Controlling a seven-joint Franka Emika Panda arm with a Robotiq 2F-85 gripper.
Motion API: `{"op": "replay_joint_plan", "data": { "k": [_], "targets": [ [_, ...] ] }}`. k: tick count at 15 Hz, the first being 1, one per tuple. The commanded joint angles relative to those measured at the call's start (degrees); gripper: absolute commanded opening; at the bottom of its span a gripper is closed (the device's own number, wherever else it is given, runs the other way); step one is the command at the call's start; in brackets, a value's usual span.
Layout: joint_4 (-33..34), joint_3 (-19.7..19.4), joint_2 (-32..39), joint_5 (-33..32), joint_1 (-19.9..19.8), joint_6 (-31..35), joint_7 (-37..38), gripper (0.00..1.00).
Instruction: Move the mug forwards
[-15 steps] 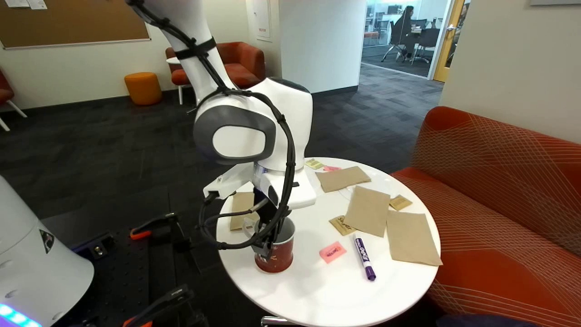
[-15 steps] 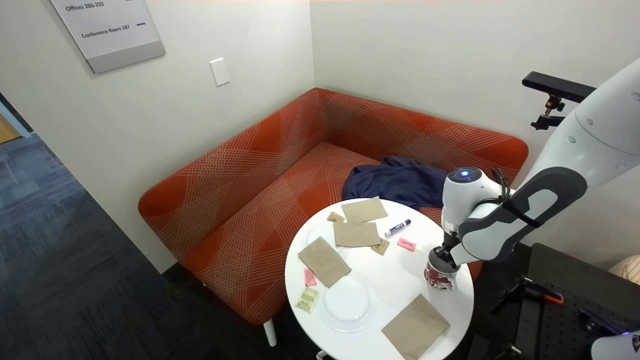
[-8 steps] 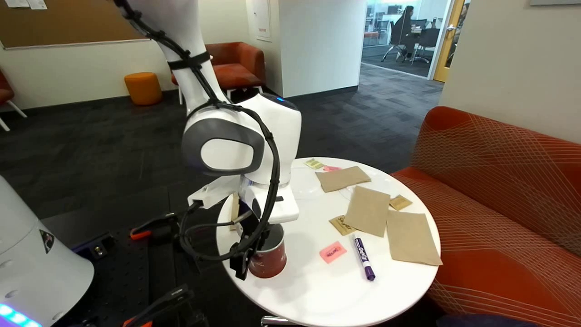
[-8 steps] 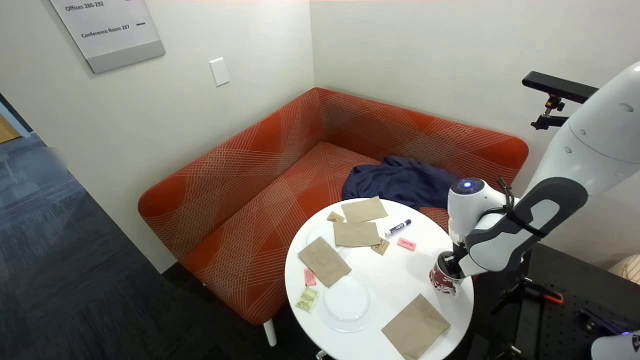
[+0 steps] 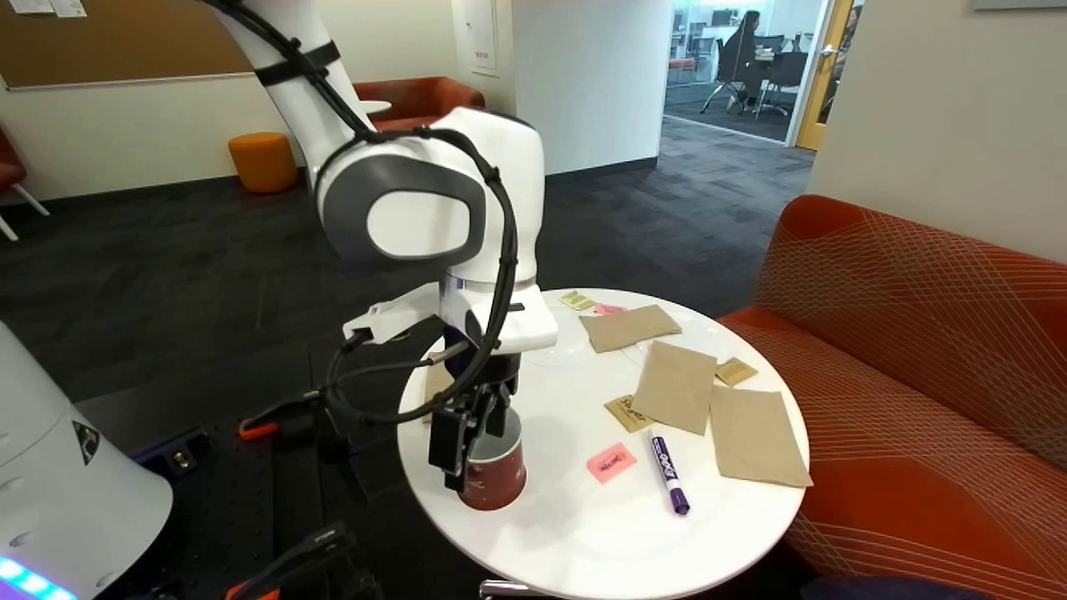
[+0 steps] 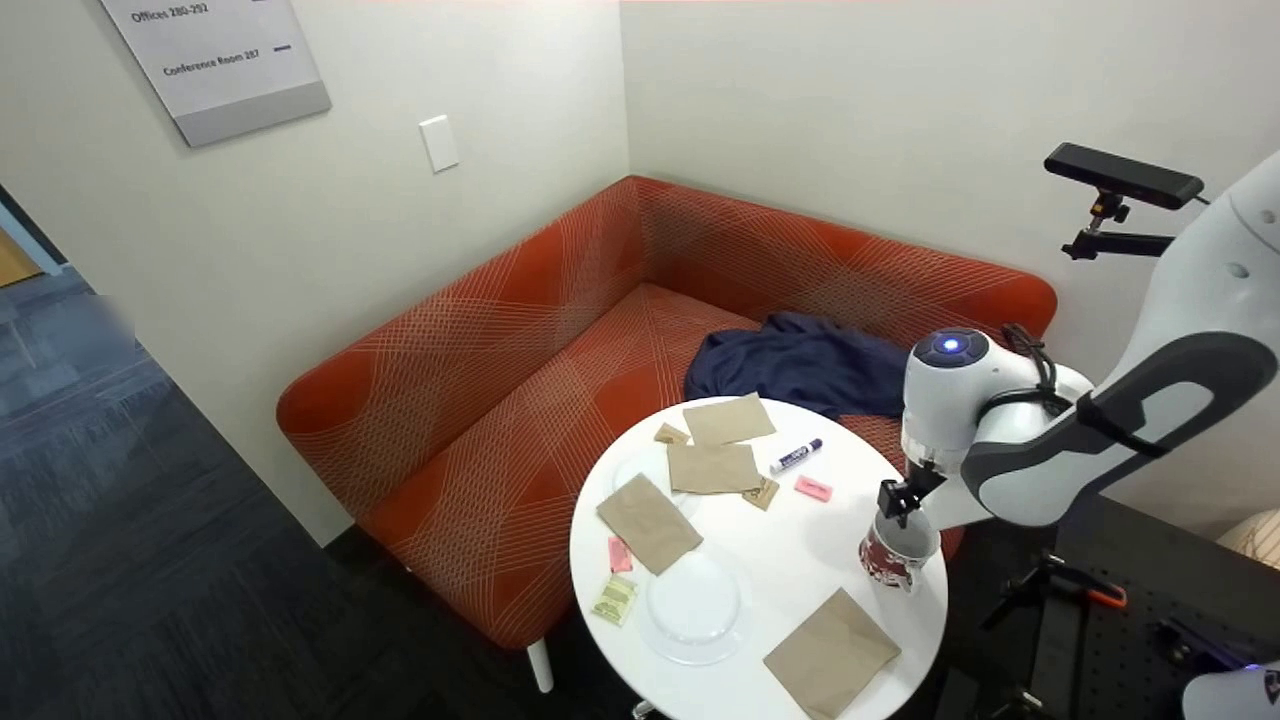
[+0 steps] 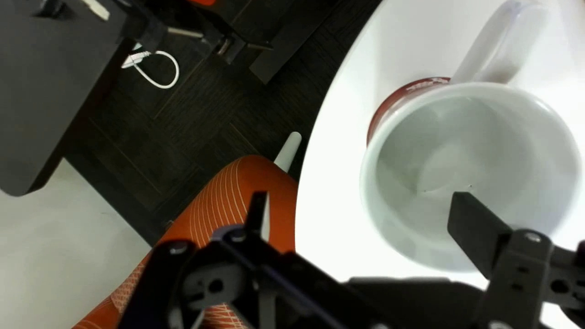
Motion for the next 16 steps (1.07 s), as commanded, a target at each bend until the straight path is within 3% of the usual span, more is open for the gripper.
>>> {"op": "replay_joint_plan", "data": {
  "k": [1,5,8,16],
  "targets": [
    [-3.6,0.4,-12.2,-6.9,-2.5,-6.4,3.8,1.00],
    [-5.3,6.2,-24.0,-9.5,-9.8,-12.2,1.1,1.00],
    [-5.2,10.9,-31.0,-5.8,-13.8,-14.6,-5.4,1.00],
    [-2.3,14.8,-39.3,9.3,-15.9,-17.7,-26.5,1.00]
  ]
}}
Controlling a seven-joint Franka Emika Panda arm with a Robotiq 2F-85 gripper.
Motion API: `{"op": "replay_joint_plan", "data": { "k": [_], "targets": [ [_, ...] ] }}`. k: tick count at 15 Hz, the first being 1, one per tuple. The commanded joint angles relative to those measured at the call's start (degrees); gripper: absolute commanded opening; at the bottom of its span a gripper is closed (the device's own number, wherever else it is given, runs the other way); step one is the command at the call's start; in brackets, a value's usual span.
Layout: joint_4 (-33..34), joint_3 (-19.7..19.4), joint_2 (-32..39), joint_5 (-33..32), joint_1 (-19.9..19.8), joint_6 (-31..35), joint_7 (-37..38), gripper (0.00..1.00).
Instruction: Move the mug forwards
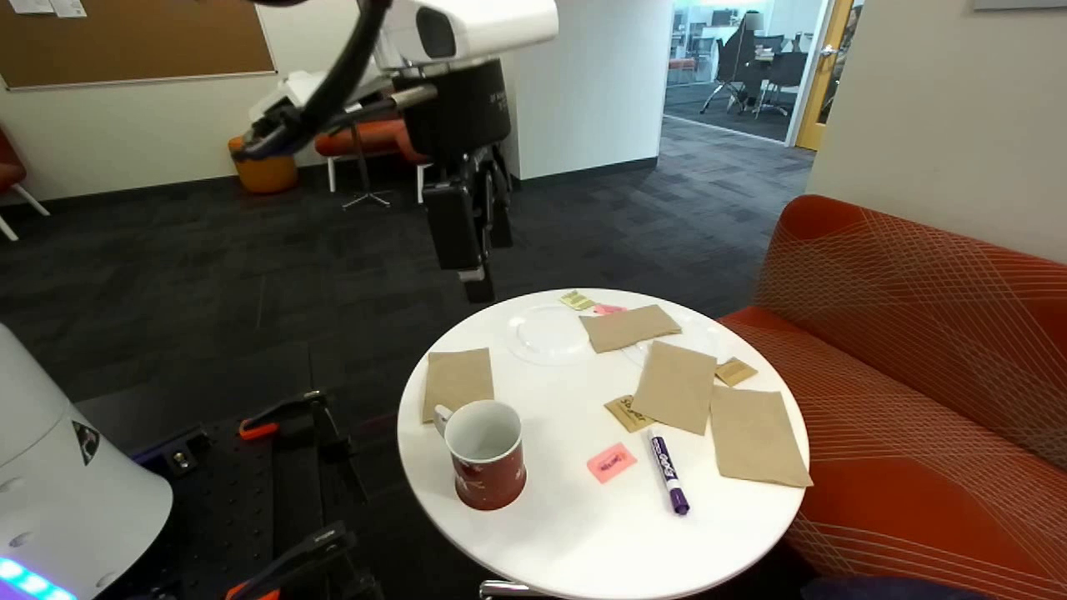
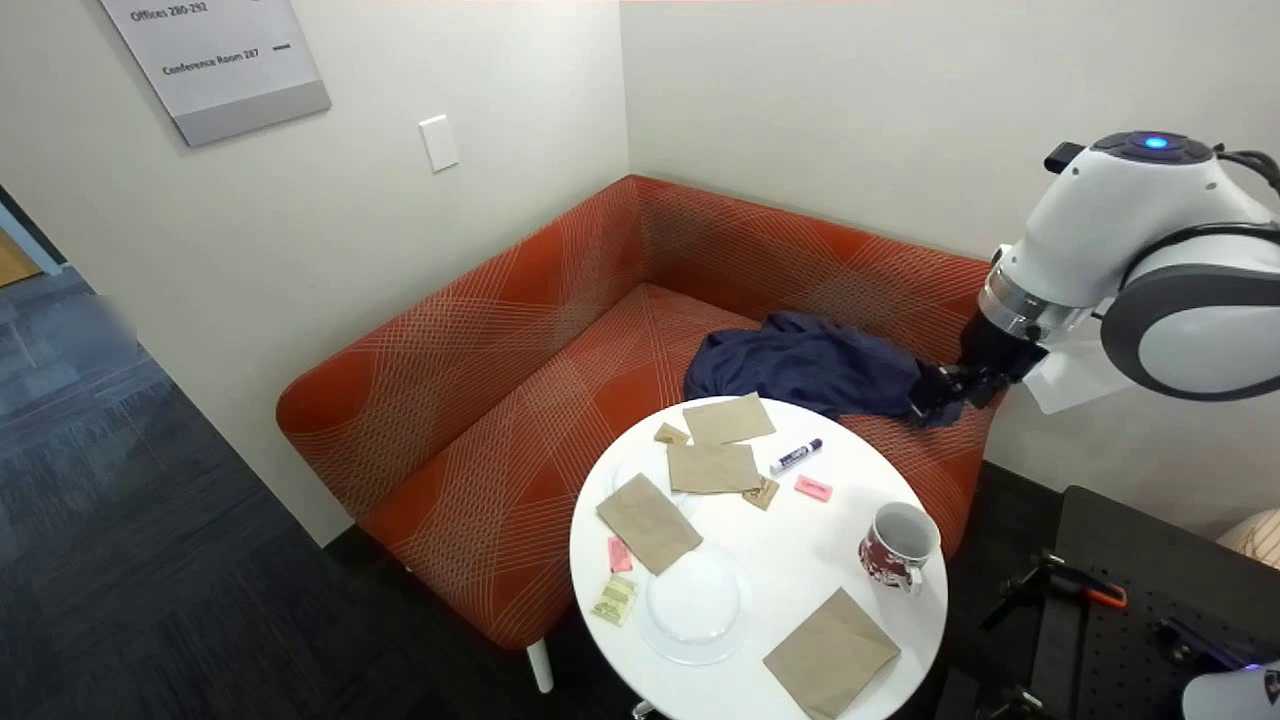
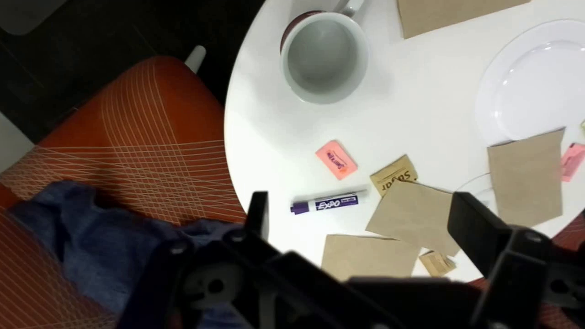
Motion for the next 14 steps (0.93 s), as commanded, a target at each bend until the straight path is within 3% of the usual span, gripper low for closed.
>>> {"op": "replay_joint_plan", "data": {
  "k": [1,5,6,14],
  "targets": [
    [1.2,1.8,-2.1,5.1,-1.4,-3.3,-7.1,1.00],
    [2.1,2.8,-1.8,7.9,-0.9,-3.9,-10.4,1.00],
    [1.0,3.6,-1.6,7.2,-2.1,-1.7,-9.0,1.00],
    [1.1,3.9,-1.6,7.7,-1.9,-1.8,-9.7,1.00]
  ]
}}
